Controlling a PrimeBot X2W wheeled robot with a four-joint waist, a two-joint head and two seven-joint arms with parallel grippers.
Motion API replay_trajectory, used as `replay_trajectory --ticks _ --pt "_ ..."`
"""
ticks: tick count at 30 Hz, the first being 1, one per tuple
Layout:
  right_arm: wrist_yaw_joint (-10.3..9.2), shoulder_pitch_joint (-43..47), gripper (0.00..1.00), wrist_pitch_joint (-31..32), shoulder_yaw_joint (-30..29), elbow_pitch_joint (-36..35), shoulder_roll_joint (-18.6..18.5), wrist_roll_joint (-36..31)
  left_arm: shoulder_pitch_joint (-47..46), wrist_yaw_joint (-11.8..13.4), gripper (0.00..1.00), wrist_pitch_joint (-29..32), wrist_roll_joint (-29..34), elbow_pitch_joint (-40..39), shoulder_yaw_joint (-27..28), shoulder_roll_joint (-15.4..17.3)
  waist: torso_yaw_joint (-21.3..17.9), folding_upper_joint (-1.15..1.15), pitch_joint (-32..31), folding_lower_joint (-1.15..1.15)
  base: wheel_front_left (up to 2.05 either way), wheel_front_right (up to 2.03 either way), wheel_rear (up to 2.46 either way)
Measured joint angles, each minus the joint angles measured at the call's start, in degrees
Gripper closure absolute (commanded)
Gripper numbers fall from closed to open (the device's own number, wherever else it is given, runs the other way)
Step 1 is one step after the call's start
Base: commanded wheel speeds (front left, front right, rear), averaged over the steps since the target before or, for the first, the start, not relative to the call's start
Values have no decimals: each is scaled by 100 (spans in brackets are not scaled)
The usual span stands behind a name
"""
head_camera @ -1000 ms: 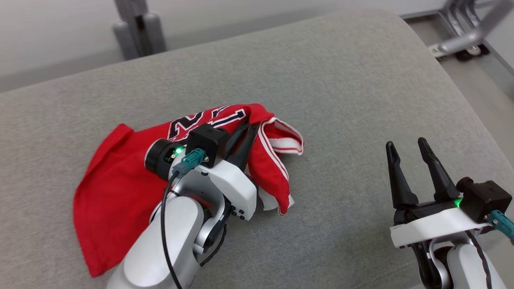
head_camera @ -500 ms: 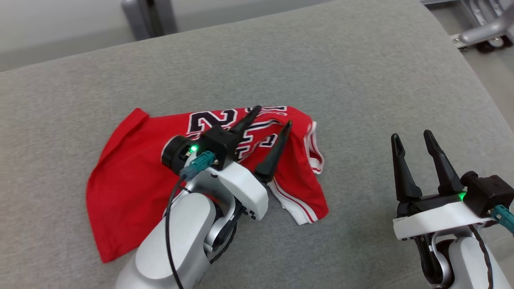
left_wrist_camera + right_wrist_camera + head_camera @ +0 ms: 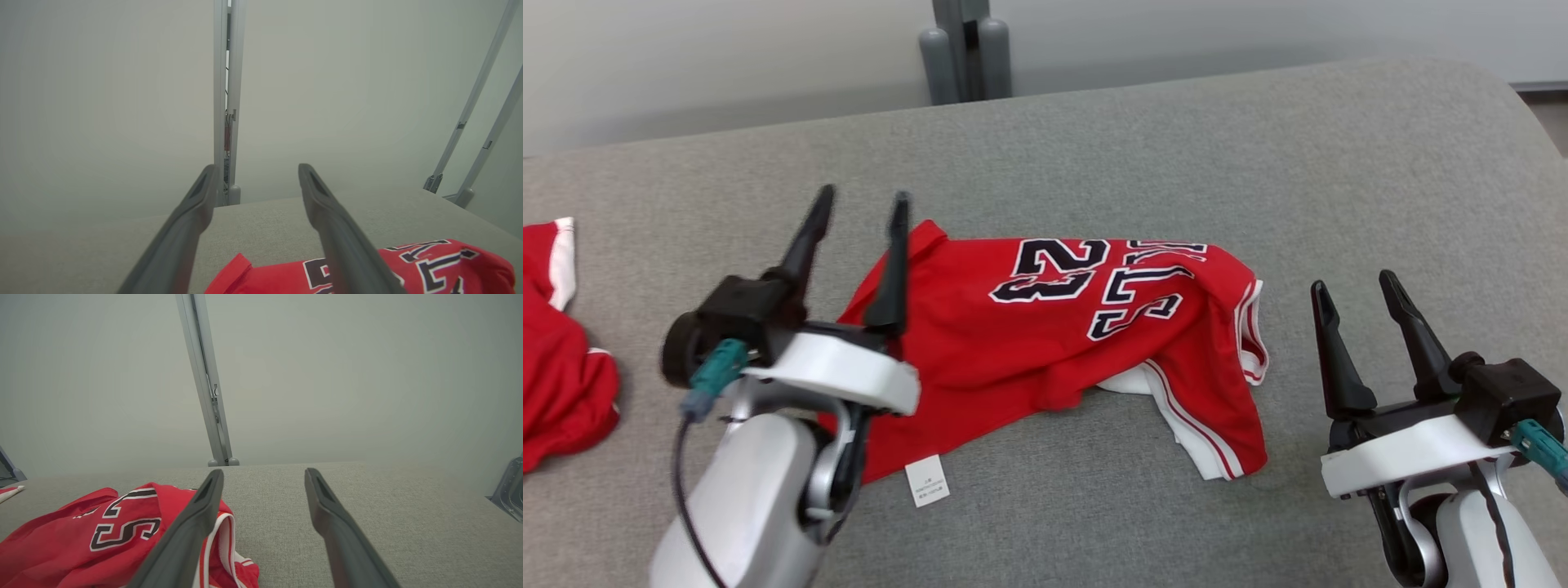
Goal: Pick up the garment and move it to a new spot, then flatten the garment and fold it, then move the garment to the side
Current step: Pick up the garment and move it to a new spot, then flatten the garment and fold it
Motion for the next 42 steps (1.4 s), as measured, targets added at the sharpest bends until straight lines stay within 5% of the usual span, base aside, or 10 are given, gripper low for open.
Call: replay_trajectory --ticks 9,18,42 --pt "0 242 0 214 -2 -100 1 -144 784 346 0 22 -165 -339 633 706 284 0 -355 0 0 0 0" --pt "0 575 0 398 -52 -199 -1 -237 1770 668 0 181 -70 -1007 686 1031 303 0 -717 0 0 0 0" --pt "0 1211 0 599 -189 -450 0 -104 2640 1126 0 612 -90 -1775 626 1126 245 0 -1089 0 0 0 0"
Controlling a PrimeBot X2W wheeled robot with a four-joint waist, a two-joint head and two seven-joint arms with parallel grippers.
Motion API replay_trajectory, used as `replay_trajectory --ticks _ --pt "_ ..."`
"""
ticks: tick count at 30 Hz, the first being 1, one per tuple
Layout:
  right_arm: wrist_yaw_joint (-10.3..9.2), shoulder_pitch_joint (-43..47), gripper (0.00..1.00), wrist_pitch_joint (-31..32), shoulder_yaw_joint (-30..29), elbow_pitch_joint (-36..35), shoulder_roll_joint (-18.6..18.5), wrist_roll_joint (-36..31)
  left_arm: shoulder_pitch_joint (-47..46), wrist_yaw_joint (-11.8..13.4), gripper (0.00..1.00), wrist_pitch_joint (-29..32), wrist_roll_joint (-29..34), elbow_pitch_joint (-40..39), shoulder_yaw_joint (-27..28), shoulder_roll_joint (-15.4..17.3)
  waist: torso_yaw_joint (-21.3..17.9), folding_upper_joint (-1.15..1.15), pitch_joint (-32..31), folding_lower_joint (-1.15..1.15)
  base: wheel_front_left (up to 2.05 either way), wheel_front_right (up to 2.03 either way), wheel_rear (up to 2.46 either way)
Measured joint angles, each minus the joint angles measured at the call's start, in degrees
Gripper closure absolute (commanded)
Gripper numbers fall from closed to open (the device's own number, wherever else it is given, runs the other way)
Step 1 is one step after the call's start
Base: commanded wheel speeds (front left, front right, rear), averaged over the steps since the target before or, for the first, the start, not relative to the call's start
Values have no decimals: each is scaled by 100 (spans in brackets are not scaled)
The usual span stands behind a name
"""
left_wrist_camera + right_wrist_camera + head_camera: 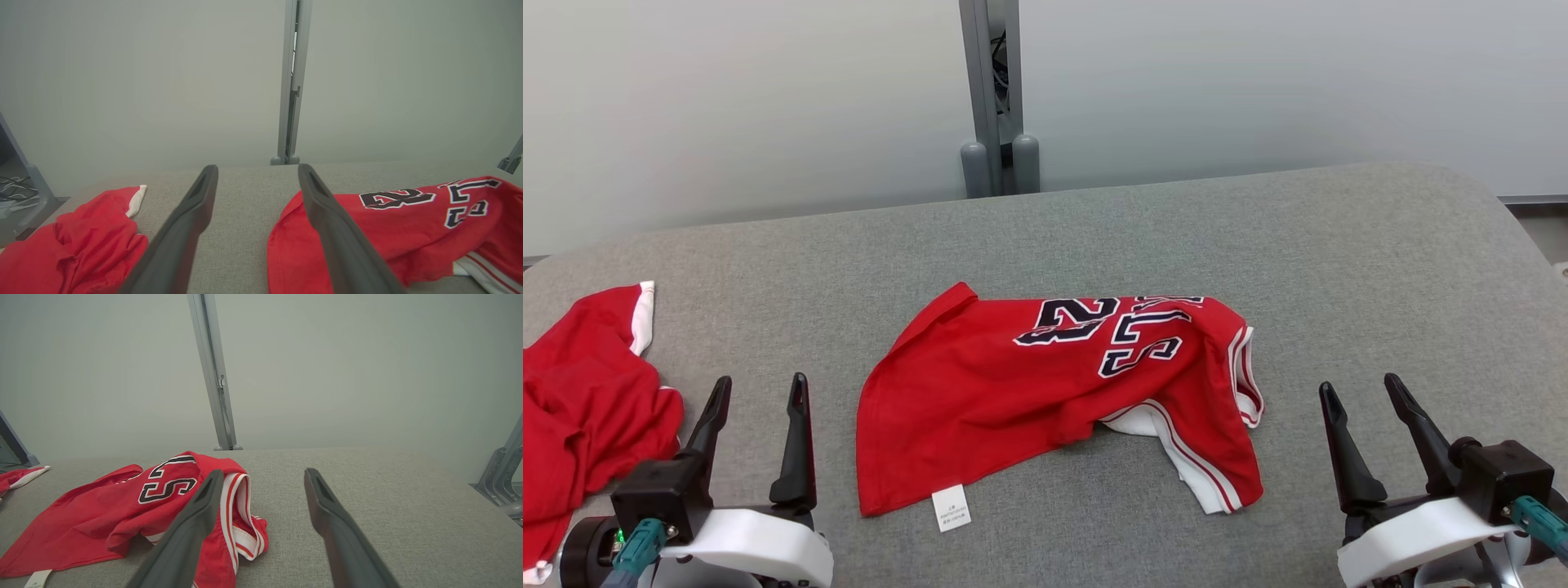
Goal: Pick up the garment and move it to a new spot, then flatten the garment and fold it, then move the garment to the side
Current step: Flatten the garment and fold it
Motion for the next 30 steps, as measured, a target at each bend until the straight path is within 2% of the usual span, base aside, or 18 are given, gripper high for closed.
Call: replay_trajectory --ticks 12,15,24,30 --pt "0 -13 0 51 177 37 -4 -85 -18 35 0 27 8 -22 -63 -9 27 0 87 0 0 0 0" --pt "0 -41 0 238 582 62 -73 -285 -51 35 0 45 8 -40 -79 -10 28 0 139 0 0 0 0" --pt "1 -40 0 744 2075 471 -832 -259 -303 -9 0 18 9 12 -181 -65 148 0 411 0 0 0 0" --pt "2 -374 0 884 2727 907 -1267 -323 -457 -90 0 -60 -1 126 -250 -149 258 0 660 0 0 0 0"
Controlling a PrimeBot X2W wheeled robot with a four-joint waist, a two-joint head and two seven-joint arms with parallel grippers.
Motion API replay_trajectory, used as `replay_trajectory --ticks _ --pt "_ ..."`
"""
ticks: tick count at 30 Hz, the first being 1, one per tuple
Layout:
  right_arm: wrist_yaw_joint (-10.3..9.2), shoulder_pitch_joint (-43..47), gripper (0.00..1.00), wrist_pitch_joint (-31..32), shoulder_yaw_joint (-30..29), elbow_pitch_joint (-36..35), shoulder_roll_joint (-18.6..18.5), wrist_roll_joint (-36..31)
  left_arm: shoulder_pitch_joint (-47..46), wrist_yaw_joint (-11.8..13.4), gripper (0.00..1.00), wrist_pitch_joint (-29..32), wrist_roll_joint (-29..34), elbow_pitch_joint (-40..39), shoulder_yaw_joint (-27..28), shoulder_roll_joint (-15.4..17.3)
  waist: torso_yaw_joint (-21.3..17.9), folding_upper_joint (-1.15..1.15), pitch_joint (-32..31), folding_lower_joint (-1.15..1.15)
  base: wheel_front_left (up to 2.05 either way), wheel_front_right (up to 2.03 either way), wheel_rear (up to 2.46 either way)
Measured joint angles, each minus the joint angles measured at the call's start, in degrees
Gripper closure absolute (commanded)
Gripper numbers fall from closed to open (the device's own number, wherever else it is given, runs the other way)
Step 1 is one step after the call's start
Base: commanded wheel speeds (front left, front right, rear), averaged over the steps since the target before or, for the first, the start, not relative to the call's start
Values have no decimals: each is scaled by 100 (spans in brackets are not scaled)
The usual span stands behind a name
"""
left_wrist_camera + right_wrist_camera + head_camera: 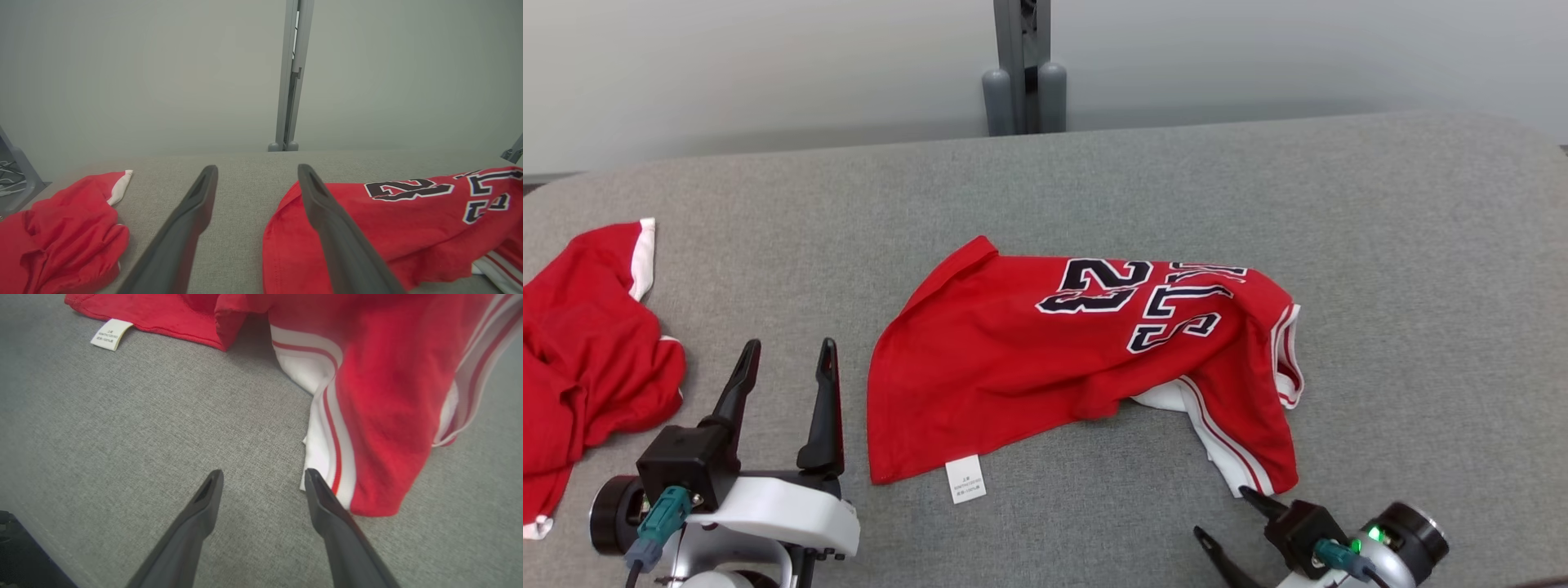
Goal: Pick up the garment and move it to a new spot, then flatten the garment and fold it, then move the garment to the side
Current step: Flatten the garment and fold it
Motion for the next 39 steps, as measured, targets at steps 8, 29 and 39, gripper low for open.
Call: replay_trajectory --ticks 8,29,39 --pt "0 -621 0 147 -32 311 -274 -677 -205 -93 0 -90 -22 148 -65 -94 113 0 311 0 0 0 0" --pt "-2 -895 100 3120 375 -2327 -987 2591 -385 -65 0 -218 -93 298 66 -7 -280 0 487 0 0 0 0" --pt "-2 -1102 100 3983 -1310 -3354 -537 4755 -482 -63 0 -199 -93 266 12 15 -291 0 539 0 0 0 0"
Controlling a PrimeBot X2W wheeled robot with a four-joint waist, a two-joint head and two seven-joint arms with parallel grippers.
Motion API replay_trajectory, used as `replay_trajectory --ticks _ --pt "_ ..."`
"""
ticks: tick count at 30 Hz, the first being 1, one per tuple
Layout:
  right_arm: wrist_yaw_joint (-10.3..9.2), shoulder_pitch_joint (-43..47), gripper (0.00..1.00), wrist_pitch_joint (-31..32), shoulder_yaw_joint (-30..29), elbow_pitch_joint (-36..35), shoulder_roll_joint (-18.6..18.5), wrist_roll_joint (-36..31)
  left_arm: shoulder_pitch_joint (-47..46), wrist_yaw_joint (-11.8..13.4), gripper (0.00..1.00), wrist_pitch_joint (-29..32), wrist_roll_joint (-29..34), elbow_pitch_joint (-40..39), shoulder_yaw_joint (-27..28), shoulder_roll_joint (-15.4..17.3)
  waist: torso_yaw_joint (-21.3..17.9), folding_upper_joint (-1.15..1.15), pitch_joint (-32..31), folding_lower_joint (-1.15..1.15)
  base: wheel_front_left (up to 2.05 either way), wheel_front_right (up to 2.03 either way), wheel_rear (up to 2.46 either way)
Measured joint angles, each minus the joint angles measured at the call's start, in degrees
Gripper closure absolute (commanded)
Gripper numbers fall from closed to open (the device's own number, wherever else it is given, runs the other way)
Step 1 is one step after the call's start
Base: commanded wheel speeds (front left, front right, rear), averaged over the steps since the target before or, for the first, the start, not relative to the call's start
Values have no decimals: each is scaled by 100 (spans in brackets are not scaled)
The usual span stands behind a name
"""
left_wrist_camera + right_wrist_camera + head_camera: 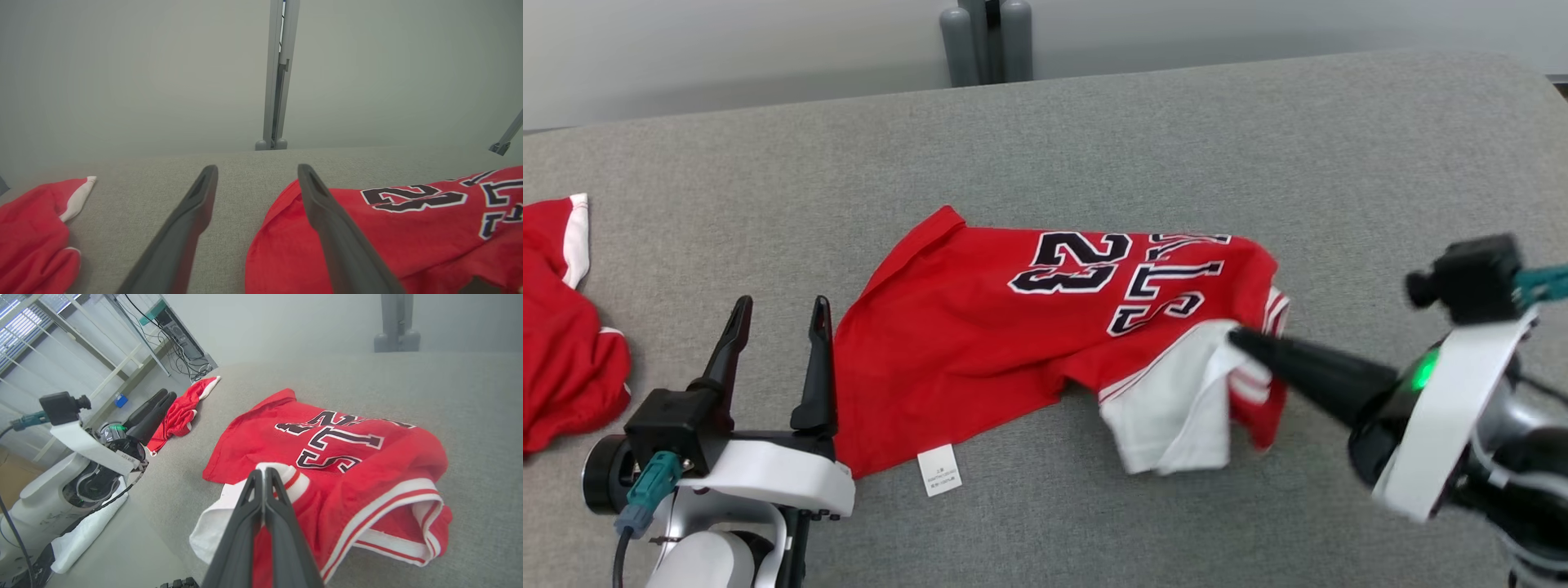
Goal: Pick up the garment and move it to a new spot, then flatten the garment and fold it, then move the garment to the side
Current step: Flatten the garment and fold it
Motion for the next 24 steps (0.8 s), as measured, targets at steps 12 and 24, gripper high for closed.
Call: replay_trajectory --ticks 12,24 --pt "-2 -722 100 -832 -760 2730 -105 -343 -365 -157 0 -27 -1 156 -223 -158 369 0 300 0 0 0 0" --pt "-4 -467 0 -2081 -660 3434 -416 414 -478 -226 0 -34 -47 365 -242 -119 270 0 261 0 0 0 0"
